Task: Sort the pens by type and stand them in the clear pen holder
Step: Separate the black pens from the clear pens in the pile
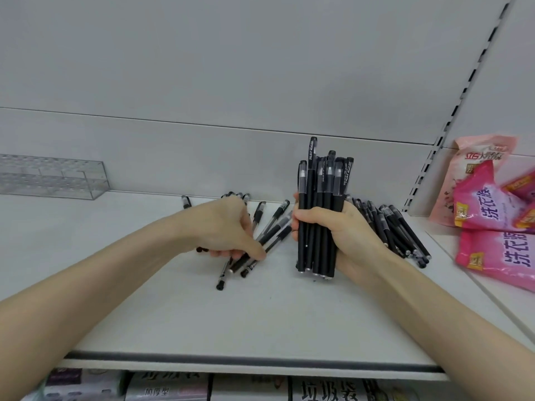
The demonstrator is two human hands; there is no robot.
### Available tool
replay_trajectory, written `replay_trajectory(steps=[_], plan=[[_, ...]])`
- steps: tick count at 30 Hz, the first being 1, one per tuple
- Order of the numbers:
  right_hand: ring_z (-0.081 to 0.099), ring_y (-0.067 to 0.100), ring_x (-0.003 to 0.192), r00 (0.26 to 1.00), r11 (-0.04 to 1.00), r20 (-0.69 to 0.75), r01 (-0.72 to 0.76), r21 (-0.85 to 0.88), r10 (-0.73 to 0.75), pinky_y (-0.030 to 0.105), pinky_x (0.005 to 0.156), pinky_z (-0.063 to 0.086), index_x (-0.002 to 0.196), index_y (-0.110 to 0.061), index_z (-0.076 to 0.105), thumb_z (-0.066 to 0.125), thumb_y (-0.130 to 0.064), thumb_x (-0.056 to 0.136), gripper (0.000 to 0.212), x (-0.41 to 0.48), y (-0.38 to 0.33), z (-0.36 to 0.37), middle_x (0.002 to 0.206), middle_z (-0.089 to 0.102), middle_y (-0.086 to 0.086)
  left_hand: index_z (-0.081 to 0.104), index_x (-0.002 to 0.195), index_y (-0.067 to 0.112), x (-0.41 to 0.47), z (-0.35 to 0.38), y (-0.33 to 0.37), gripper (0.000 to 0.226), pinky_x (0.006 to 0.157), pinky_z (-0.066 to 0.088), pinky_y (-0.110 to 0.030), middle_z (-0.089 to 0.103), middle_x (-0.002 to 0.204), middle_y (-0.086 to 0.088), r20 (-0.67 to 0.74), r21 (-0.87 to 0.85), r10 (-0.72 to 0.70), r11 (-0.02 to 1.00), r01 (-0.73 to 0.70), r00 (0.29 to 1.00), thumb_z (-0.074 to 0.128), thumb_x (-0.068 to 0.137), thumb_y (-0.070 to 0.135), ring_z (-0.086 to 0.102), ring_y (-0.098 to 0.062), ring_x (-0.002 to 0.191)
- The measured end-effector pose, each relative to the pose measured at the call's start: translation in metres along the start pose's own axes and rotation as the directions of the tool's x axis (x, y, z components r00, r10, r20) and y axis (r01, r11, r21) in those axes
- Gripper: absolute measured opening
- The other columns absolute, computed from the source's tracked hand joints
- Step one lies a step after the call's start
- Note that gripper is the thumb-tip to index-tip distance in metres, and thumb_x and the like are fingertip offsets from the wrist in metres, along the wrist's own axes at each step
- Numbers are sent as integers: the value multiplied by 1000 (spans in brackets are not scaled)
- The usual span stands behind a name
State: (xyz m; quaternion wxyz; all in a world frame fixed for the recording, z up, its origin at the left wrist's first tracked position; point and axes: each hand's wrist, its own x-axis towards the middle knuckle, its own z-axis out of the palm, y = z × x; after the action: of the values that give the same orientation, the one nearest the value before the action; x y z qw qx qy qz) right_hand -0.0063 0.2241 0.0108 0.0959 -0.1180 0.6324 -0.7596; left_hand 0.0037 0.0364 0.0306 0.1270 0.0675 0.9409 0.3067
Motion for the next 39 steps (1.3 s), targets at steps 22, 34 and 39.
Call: replay_trajectory(steps=[22,34,39], plan=[[67,28,81,988,981,86,137,-138,-126,44,82,56,90,-8,65,72,-3,78,15,-14,2,15,85,66,11,56,113,23,-9,-11,33,74,80,48,-22,69,102,5,-348,-396,217,848,-353,912,75,57,66,65,-3,91],[62,19,71,949,867,198,306,-393,-245,34,71,53,73,4,61,69,3,66,11,-18,8,21,74,62,17,63,104,13,-18,11,57,49,84,55,-35,69,101,-5,-526,-386,494,587,-712,692,83,60,9,69,-20,92],[64,16,74,958,873,209,266,-409,-194,33,75,54,72,-4,66,70,7,71,11,-22,8,21,74,67,7,67,97,14,-24,13,57,35,83,54,-29,70,96,-5,-526,-342,507,610,-715,683,82,66,10,69,-17,89]])
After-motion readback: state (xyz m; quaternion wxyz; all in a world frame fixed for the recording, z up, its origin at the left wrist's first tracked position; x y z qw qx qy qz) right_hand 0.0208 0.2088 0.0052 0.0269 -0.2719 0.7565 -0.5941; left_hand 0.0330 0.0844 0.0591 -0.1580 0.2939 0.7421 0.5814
